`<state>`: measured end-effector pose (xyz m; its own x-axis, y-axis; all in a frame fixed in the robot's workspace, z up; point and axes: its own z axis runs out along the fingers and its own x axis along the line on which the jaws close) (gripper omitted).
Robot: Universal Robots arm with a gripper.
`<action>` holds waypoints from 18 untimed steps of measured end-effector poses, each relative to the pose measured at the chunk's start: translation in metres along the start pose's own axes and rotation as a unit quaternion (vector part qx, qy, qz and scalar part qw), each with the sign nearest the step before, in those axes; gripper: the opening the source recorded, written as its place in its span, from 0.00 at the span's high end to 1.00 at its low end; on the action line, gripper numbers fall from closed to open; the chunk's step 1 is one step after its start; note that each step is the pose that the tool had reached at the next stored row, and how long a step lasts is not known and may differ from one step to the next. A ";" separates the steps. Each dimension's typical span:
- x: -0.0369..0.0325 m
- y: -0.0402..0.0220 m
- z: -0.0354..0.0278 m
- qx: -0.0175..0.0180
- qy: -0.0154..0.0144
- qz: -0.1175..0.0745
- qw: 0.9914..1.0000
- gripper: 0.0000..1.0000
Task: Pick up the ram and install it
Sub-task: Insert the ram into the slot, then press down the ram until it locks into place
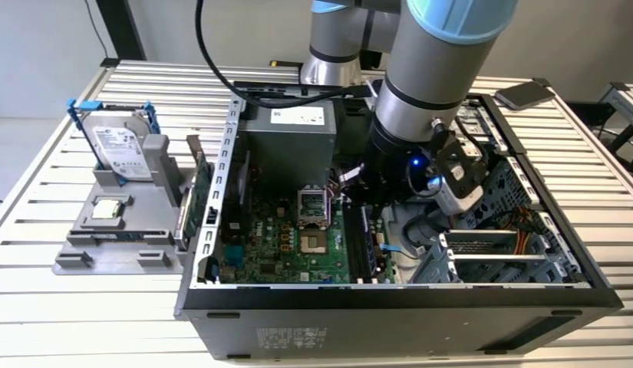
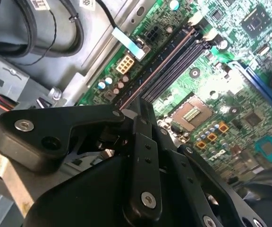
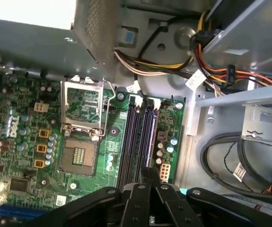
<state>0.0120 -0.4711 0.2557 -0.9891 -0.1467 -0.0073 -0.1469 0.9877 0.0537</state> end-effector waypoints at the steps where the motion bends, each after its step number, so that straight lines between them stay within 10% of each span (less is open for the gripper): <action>1: 0.0000 0.0000 0.0000 0.000 0.000 -0.007 1.000 1.00; 18: -0.0015 -0.0002 -0.0004 -0.001 0.006 -0.102 0.995 1.00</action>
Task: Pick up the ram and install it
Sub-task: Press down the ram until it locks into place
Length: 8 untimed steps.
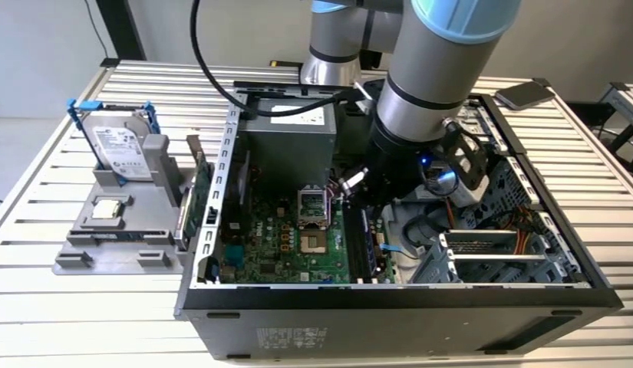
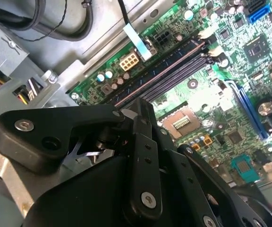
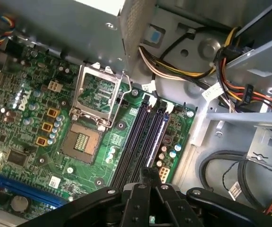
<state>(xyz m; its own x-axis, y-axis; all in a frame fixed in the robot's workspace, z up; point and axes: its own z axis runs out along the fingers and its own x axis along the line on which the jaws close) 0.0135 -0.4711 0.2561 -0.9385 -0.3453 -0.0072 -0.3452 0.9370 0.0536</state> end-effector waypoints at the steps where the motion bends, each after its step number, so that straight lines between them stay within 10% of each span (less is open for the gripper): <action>1: -0.0001 0.0000 0.0000 0.000 0.000 -0.005 1.000 1.00; 8: -0.0002 -0.0001 0.0002 0.000 0.001 -0.041 0.999 1.00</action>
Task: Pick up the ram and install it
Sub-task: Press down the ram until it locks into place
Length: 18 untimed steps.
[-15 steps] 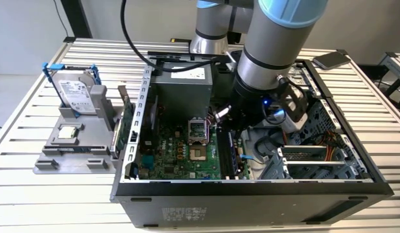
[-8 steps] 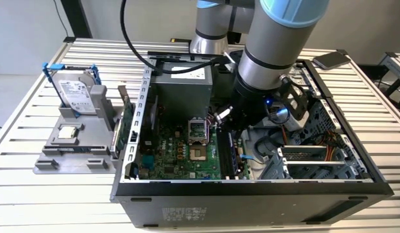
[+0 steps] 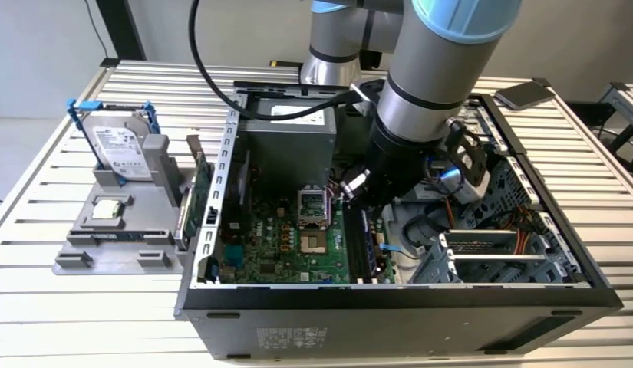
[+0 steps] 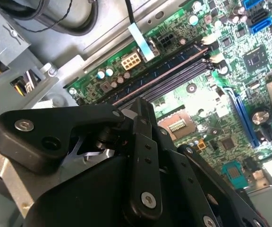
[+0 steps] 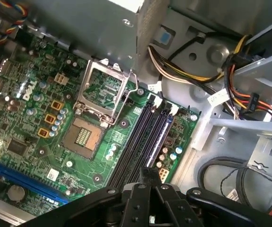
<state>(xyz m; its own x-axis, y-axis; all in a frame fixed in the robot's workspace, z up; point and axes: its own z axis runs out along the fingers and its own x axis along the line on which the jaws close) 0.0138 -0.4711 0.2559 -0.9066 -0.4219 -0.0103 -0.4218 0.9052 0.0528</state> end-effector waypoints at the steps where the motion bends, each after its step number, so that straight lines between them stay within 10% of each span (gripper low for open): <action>1: 0.0000 0.0000 0.0000 0.000 0.000 -0.005 1.000 1.00; 10: -0.0004 0.0000 -0.0010 0.002 -0.002 -0.039 0.999 1.00; 18: -0.0004 0.0000 -0.0012 0.003 -0.004 -0.078 0.997 1.00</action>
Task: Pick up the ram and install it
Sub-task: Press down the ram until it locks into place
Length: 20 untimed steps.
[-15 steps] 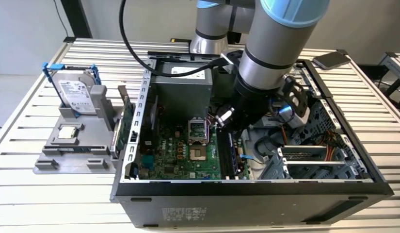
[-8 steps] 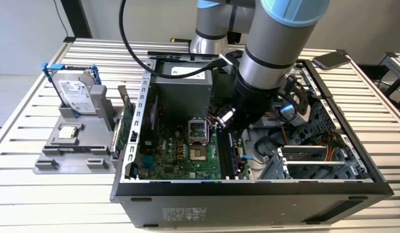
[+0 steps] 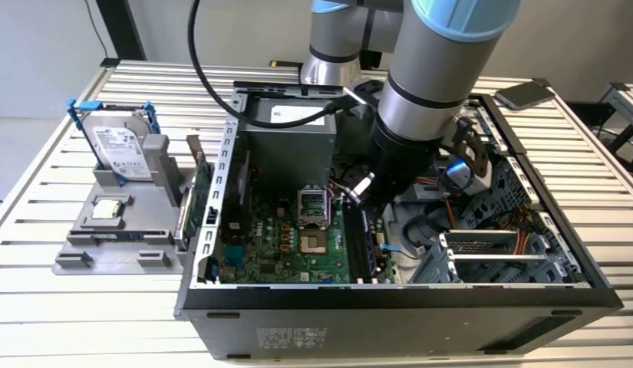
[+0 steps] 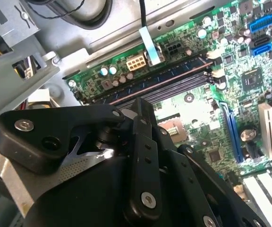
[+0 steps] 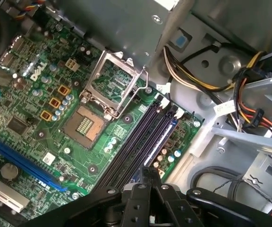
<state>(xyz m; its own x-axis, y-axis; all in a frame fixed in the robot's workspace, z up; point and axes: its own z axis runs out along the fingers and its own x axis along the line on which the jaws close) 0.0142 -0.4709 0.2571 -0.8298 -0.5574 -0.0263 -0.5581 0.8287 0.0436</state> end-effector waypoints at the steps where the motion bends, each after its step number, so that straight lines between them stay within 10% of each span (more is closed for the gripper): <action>1: 0.0000 0.0000 0.0000 0.000 0.000 -0.005 1.000 1.00; 12: 0.0000 0.0000 0.0000 0.002 -0.003 -0.069 0.998 1.00; 20: 0.0000 0.0000 0.0001 0.004 -0.008 -0.131 0.991 1.00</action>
<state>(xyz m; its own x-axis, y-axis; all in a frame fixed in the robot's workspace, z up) 0.0142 -0.4709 0.2570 -0.6570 -0.7521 -0.0525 -0.7538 0.6566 0.0258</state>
